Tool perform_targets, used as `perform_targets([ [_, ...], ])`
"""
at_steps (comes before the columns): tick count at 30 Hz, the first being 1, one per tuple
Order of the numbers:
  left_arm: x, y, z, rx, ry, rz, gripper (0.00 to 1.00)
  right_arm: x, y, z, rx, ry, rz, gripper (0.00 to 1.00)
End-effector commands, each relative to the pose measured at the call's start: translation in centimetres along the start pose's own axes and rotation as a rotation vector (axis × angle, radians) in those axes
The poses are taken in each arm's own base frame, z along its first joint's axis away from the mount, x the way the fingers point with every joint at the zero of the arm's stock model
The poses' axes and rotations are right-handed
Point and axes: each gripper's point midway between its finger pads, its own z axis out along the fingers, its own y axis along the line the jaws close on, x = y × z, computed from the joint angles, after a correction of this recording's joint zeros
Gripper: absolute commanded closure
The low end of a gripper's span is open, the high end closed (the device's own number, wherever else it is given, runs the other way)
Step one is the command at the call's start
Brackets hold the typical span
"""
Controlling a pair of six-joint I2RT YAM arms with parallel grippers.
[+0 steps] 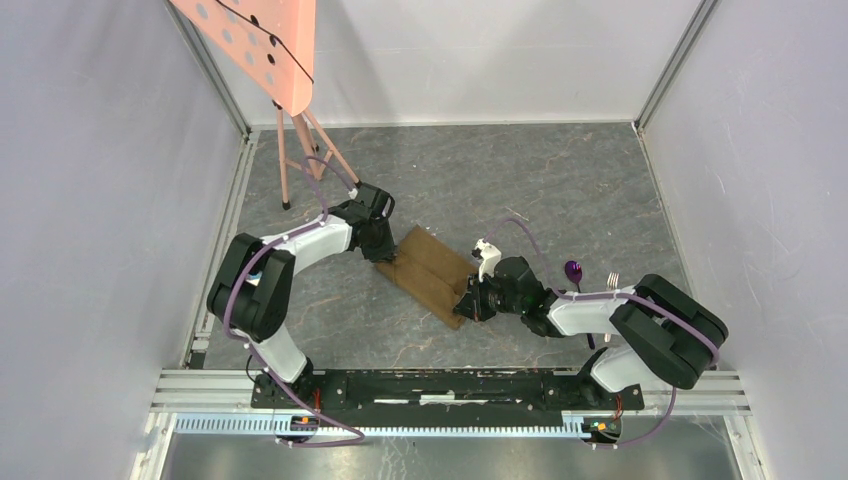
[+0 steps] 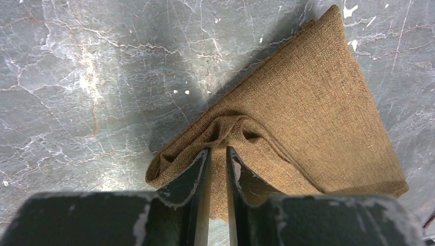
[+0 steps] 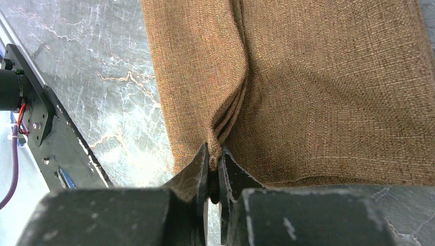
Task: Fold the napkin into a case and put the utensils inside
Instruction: Smooth out the 2/3-rectangle-folded napkin at the center of the board.
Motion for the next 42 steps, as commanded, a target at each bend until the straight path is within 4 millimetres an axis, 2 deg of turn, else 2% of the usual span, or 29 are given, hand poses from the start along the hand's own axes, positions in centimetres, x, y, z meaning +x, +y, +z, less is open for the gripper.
perform_targets([
  [1,-0.6,0.0,0.4,0.011,-0.019,0.044,0.78,-0.4,0.3,-0.1,-0.005,-0.019,-0.024,0.9],
  [4,-0.4,0.3,0.7,0.0,-0.015,0.048,0.77,-0.4,0.2,-0.4,0.004,-0.011,-0.058,0.84],
  [8,0.1,0.4,1.1,-0.002,0.005,0.051,0.78,-2.7,-1.1,-1.9,0.13,-0.048,-0.173,0.56],
  [11,0.2,0.5,1.1,0.003,0.008,0.053,0.77,-5.1,-1.4,-2.8,0.203,-0.072,-0.265,0.44],
  [14,0.2,0.4,1.0,0.01,0.004,0.054,0.76,-7.2,-0.3,-2.0,0.176,-0.082,-0.313,0.35],
  [15,0.3,0.4,1.1,0.01,0.006,0.054,0.75,-7.8,0.9,-1.4,0.127,-0.081,-0.313,0.34],
  [17,0.3,0.4,1.1,0.012,0.008,0.054,0.75,-8.2,3.1,0.4,0.01,-0.066,-0.286,0.34],
  [19,0.3,0.4,1.0,0.011,0.007,0.055,0.75,-8.6,5.5,2.1,-0.118,-0.056,-0.243,0.38],
  [21,0.3,0.5,1.0,0.007,0.006,0.054,0.75,-9.0,6.9,3.6,-0.203,-0.057,-0.198,0.46],
  [25,0.4,0.7,1.1,-0.006,0.009,0.055,0.74,-9.5,8.6,6.0,-0.318,-0.059,-0.128,0.55],
  [27,0.4,0.8,1.1,-0.009,0.011,0.059,0.74,-9.8,9.2,6.7,-0.36,-0.063,-0.119,0.56],
  [32,0.4,0.9,1.3,-0.013,0.008,0.056,0.74,-9.2,8.7,8.2,-0.362,-0.04,-0.116,0.57],
  [35,0.4,0.8,1.4,-0.007,0.008,0.051,0.74,-8.0,8.0,8.9,-0.36,-0.011,-0.097,0.57],
  [39,0.7,1.0,1.6,-0.013,0.019,0.048,0.73,-5.8,6.6,8.5,-0.333,0.02,-0.087,0.53],
  [42,0.9,1.2,1.9,-0.018,0.021,0.044,0.73,-4.3,6.9,7.7,-0.357,0.04,-0.081,0.52],
])
